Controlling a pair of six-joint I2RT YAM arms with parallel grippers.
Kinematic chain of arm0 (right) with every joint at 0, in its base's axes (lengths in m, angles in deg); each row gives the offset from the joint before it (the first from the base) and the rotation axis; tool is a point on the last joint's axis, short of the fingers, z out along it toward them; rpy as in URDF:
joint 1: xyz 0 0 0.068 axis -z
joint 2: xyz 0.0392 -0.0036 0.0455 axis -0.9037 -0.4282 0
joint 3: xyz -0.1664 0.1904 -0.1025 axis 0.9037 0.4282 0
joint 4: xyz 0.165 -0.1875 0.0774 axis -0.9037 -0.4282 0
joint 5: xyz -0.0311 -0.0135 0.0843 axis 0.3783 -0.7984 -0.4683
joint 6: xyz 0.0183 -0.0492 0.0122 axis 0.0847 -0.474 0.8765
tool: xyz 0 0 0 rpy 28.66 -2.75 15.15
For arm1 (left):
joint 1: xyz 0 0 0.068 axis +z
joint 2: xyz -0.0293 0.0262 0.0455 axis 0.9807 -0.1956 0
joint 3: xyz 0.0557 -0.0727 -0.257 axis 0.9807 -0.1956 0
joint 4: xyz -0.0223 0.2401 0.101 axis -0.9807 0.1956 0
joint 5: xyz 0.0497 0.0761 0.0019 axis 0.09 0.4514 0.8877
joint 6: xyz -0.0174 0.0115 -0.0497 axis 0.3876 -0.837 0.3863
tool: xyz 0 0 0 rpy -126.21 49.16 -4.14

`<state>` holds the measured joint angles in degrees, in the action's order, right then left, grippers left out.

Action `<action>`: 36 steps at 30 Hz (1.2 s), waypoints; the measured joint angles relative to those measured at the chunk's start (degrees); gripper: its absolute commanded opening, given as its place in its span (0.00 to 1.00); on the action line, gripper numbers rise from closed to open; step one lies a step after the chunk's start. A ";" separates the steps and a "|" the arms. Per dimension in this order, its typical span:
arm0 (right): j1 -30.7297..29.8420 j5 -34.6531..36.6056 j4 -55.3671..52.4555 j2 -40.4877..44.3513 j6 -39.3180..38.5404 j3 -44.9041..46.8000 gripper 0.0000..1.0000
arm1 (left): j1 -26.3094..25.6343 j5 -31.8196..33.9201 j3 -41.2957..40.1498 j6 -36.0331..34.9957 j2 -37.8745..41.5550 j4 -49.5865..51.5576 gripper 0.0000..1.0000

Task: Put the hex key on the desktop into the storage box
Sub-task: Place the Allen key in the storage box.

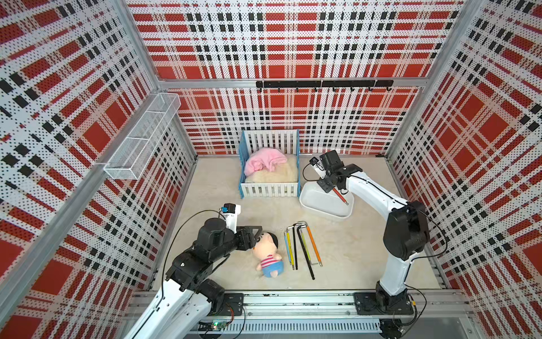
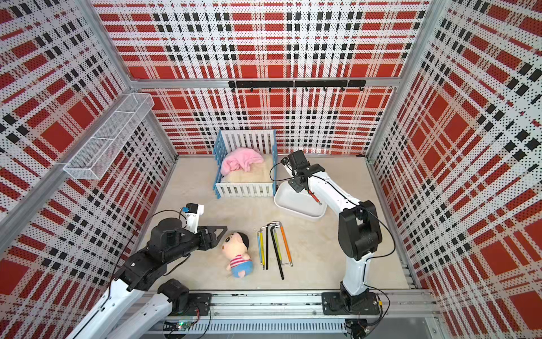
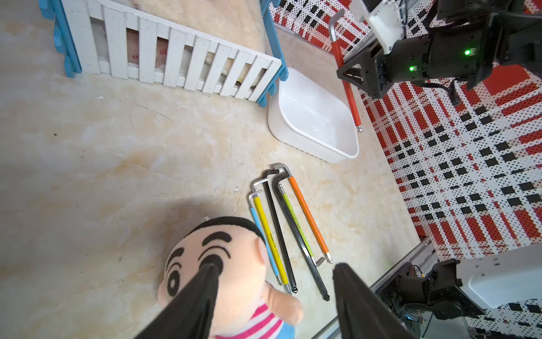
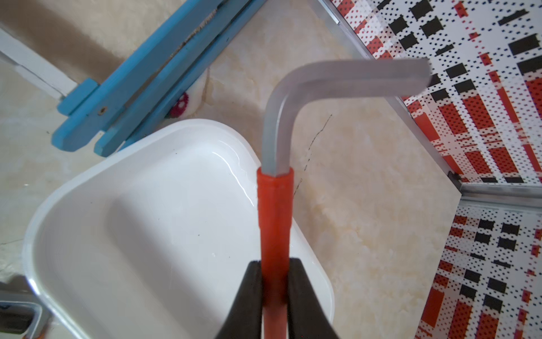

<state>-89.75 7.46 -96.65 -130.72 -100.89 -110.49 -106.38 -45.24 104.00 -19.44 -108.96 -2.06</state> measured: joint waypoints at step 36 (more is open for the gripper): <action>-4.79 7.19 5.75 -5.62 -7.80 9.31 0.00 | 0.81 -0.42 0.00 0.04 0.42 -0.02 0.68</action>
<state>-94.54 14.65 -90.90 -136.34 -108.69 -101.18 -105.57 -45.65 104.00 -19.39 -108.54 -2.09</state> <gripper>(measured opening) 0.164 0.678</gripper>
